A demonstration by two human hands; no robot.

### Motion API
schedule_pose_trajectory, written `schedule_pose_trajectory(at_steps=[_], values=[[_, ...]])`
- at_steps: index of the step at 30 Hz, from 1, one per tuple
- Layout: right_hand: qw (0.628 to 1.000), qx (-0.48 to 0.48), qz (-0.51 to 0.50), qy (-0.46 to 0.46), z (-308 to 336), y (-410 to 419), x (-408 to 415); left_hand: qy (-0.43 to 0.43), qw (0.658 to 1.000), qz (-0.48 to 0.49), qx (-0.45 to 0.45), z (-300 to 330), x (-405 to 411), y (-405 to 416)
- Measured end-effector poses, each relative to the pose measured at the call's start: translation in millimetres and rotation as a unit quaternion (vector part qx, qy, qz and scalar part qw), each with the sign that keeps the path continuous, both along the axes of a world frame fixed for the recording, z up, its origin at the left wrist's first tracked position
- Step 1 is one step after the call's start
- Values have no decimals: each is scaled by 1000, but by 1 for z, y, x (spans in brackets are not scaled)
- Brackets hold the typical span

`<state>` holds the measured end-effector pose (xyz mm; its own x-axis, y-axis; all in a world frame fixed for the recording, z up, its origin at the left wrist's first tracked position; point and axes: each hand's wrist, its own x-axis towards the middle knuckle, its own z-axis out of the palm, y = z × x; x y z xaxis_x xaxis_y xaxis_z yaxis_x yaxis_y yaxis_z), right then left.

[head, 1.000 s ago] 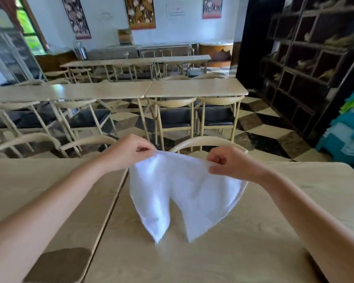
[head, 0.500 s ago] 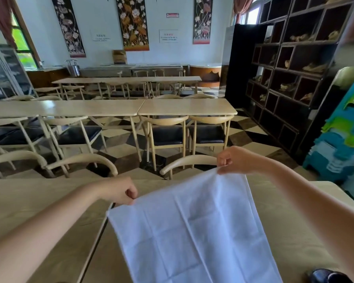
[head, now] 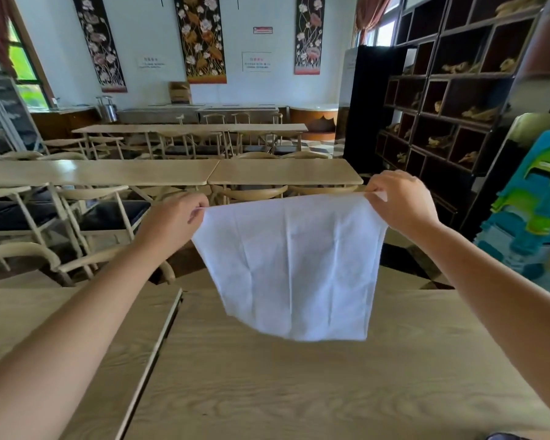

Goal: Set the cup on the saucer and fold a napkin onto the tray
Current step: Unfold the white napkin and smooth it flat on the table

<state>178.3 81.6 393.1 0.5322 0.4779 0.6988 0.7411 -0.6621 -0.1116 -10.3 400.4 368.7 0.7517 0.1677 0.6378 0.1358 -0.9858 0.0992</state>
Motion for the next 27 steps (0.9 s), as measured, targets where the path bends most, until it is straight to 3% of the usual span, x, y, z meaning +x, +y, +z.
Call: schedule_pose_trajectory(at_steps=[5, 11, 17, 20, 23, 27], values=[[997, -21, 70, -36, -65, -21, -51, -36, 994, -46, 92, -63, -61, -4], [986, -100, 119, 57, -231, -59, -125, 75, 992, -103, 15, -240, -129, -31], [953, -231, 79, 179, -371, -82, -198, 265, 953, -108, -102, -380, -193, -68], [935, -256, 64, 237, -411, -89, -226, 258, 950, -113, -134, -411, -214, -82], [936, -214, 36, 277, -432, -98, -245, 249, 954, -84, -146, -426, -233, -89], [948, -168, 26, 267, -442, -108, -256, 237, 957, -75, -152, -429, -246, -84]])
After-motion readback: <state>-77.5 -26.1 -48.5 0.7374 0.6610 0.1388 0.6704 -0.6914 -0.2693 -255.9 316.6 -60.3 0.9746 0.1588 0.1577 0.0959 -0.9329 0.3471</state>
